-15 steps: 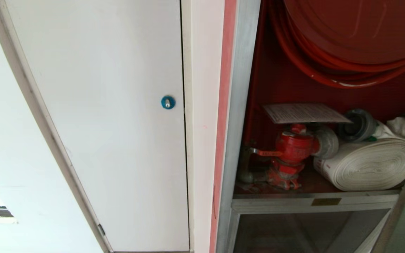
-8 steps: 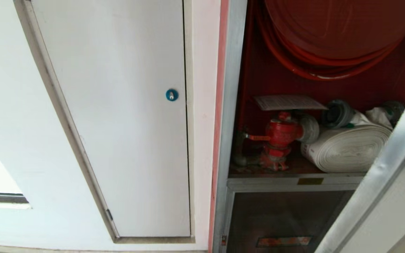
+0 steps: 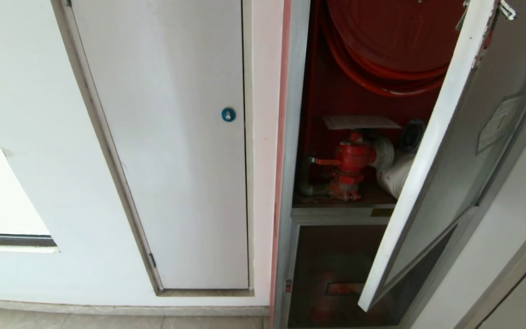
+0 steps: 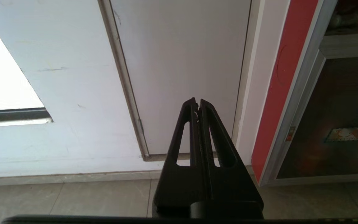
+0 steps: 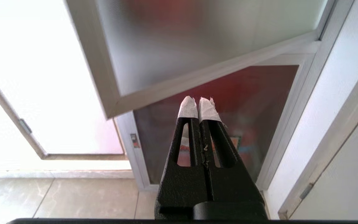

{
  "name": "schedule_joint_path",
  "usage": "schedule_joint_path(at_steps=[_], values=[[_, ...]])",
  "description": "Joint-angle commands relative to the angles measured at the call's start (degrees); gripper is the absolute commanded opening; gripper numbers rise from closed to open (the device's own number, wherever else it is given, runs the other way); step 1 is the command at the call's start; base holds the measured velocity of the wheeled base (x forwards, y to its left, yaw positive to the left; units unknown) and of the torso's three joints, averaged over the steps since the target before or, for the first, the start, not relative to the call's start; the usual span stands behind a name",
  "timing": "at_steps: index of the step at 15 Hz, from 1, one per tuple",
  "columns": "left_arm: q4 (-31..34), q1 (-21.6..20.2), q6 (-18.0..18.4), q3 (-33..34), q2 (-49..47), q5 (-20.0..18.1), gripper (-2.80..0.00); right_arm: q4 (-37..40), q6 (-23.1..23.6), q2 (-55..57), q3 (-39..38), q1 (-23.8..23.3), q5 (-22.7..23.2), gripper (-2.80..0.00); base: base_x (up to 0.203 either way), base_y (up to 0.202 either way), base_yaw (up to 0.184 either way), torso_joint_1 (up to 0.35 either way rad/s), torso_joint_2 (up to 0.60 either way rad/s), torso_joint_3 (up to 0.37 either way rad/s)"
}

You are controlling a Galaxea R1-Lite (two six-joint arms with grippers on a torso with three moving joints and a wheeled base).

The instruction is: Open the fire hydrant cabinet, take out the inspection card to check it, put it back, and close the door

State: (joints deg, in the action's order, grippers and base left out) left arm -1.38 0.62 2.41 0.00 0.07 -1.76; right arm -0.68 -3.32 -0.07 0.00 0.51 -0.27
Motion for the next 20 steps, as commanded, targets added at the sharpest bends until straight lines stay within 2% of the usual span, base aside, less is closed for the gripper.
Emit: schedule_joint_path(at_steps=[1,13,20], values=[[0.0,0.0,0.0,0.8,-0.1,0.0,-2.8,0.0,0.0,0.1,-0.2,0.0,0.0,-2.8,-0.195,0.0,0.0,0.002,0.0,-0.001],[0.0,0.0,0.1,0.8,-0.1,0.0,-2.8,0.0,0.0,0.1,-0.2,0.0,0.0,-2.8,-0.195,0.0,0.001,0.004,0.0,0.002],[0.0,0.0,0.0,0.8,-0.1,0.0,-2.8,0.0,0.0,0.1,-0.2,0.0,0.0,-2.8,-0.015,0.0,0.0,-0.002,0.0,0.001]])
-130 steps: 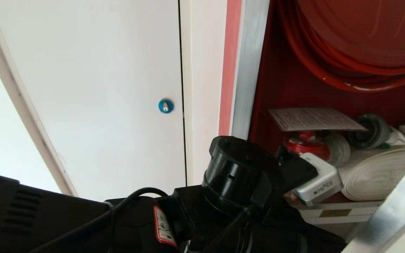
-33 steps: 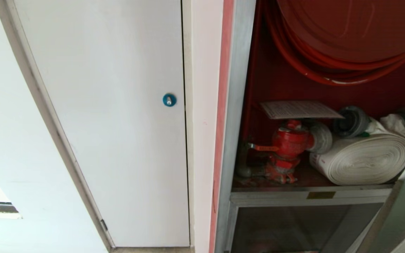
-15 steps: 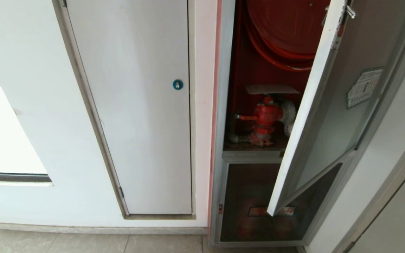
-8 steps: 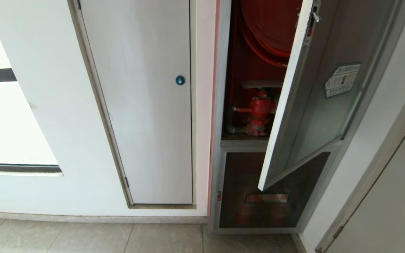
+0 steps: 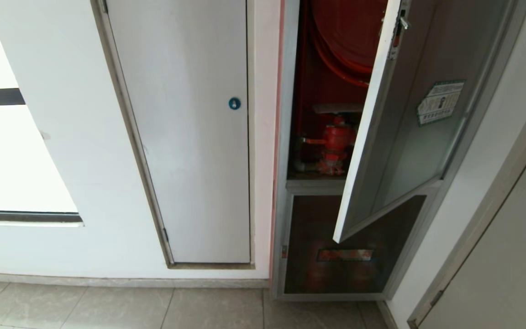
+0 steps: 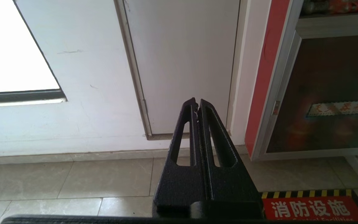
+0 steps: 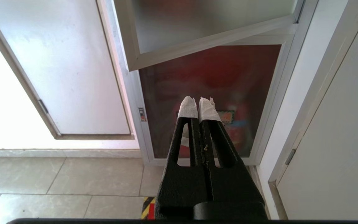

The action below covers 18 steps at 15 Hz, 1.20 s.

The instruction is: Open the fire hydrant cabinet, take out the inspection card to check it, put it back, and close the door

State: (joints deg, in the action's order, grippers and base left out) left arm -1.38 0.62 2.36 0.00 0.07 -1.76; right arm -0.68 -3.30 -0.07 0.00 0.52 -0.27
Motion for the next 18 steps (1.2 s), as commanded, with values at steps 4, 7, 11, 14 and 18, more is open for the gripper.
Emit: schedule_joint_path(at_steps=[4,7,11,14,18], values=[[0.0,0.0,0.0,0.8,-0.1,0.0,-2.8,0.0,0.0,0.1,-0.2,0.0,0.0,-2.8,0.0,0.0,0.0,0.0,0.0,0.0],[0.0,0.0,0.0,0.8,-0.1,0.0,-2.8,-0.1,0.0,0.1,-0.2,0.0,0.0,-2.8,0.0,0.0,0.0,0.0,0.0,0.0],[0.1,0.0,0.0,0.8,-0.1,0.0,-2.8,0.0,0.0,0.1,-0.2,0.0,0.0,-2.8,0.0,0.0,0.0,0.0,0.0,0.0],[0.0,0.0,0.0,0.8,-0.1,0.0,-2.8,-0.1,0.1,0.1,-0.2,0.0,0.0,-2.8,0.0,0.0,0.0,0.0,0.0,0.0],[0.0,0.0,0.0,0.8,-0.1,0.0,-2.8,-1.0,1.6,1.9,0.0,0.1,0.3,-2.8,0.0,0.0,0.0,0.0,0.0,0.0]])
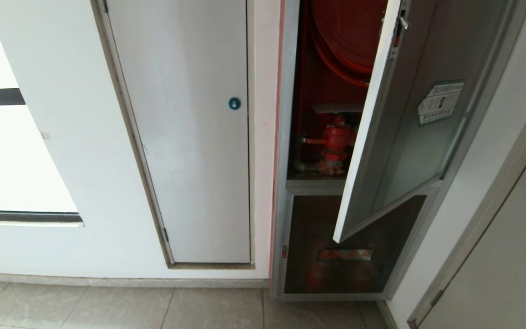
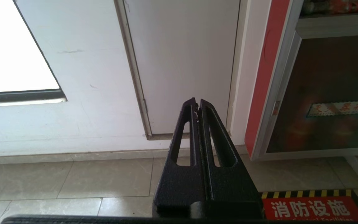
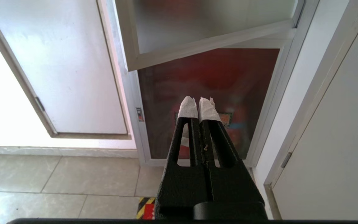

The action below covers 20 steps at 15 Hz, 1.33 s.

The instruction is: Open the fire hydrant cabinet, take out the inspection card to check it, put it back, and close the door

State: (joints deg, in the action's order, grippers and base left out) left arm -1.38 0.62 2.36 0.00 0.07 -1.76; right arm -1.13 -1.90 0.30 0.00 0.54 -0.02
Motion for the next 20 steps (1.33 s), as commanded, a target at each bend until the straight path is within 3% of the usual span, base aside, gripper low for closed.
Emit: schedule_joint_path(at_steps=[1,5,9,13,18,20], values=[[0.0,0.0,0.0,0.8,-0.1,0.0,-2.8,-2.7,0.4,3.9,0.5,0.0,0.4,-2.8,0.0,0.0,0.0,0.0,0.0,0.0],[0.0,0.0,0.0,0.8,-0.1,0.0,-2.8,-11.3,0.5,18.8,7.2,2.8,2.1,-2.8,0.0,0.0,0.0,0.0,0.0,0.0],[0.0,0.0,0.0,0.7,-0.1,0.0,-2.8,-13.3,0.8,32.3,22.6,10.0,5.7,-2.8,0.0,0.0,0.0,0.0,0.0,0.0],[0.0,0.0,0.0,0.7,-0.1,0.0,-2.8,-13.7,0.9,44.5,36.4,14.0,7.0,-2.8,0.0,0.0,0.0,0.0,0.0,0.0],[0.0,0.0,0.0,0.8,-0.1,0.0,-2.8,-16.4,3.2,59.9,47.5,23.5,3.6,-2.8,0.0,0.0,0.0,0.0,0.0,0.0],[0.0,0.0,0.0,0.8,-0.1,0.0,-2.8,-22.0,3.3,66.2,48.7,25.9,1.5,-2.8,0.0,0.0,0.0,0.0,0.0,0.0]])
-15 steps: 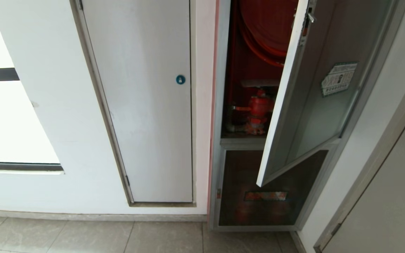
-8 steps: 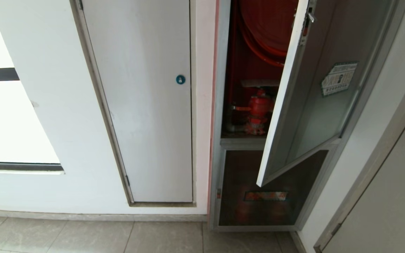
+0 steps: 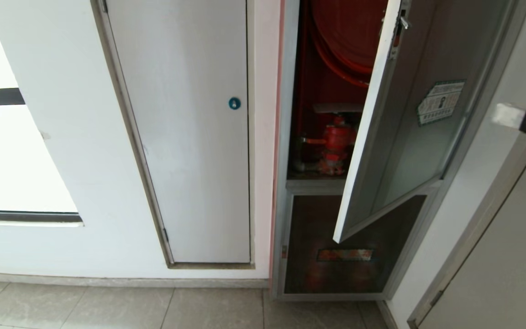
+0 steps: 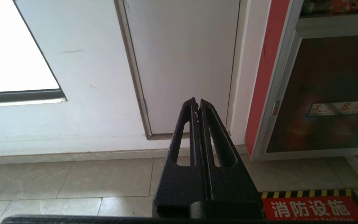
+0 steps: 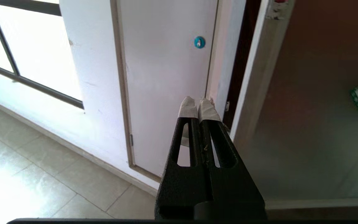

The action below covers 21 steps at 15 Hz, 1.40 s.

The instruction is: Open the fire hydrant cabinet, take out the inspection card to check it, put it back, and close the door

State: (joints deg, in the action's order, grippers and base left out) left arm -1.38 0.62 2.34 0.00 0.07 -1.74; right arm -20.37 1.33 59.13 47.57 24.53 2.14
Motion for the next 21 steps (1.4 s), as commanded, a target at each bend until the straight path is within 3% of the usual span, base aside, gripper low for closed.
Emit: schedule_joint_path(at_steps=[1,6,9,17,21], values=[[0.0,0.0,0.0,0.8,-0.1,0.0,-2.8,-7.5,0.1,11.1,1.4,2.7,-1.8,-2.8,0.0,0.0,0.0,0.0,0.0,0.0],[0.0,0.0,0.0,0.8,-0.1,0.0,-2.8,-27.8,0.8,25.0,1.2,4.0,-7.6,-2.8,0.0,0.0,0.0,0.0,0.0,0.0],[0.0,0.0,0.0,0.8,-0.1,0.0,-2.8,-37.2,1.0,30.7,1.1,4.0,-8.8,-2.8,0.0,0.0,0.0,0.0,0.0,0.0],[0.0,0.0,0.0,0.8,-0.1,0.0,-2.8,-50.0,1.0,43.5,2.4,4.5,-9.1,-2.8,0.0,0.0,0.0,0.0,0.0,0.0],[0.0,0.0,0.0,0.8,-0.1,0.0,-2.8,-54.8,1.0,48.2,5.3,3.6,-11.7,-2.8,0.0,0.0,0.0,0.0,0.0,0.0]])
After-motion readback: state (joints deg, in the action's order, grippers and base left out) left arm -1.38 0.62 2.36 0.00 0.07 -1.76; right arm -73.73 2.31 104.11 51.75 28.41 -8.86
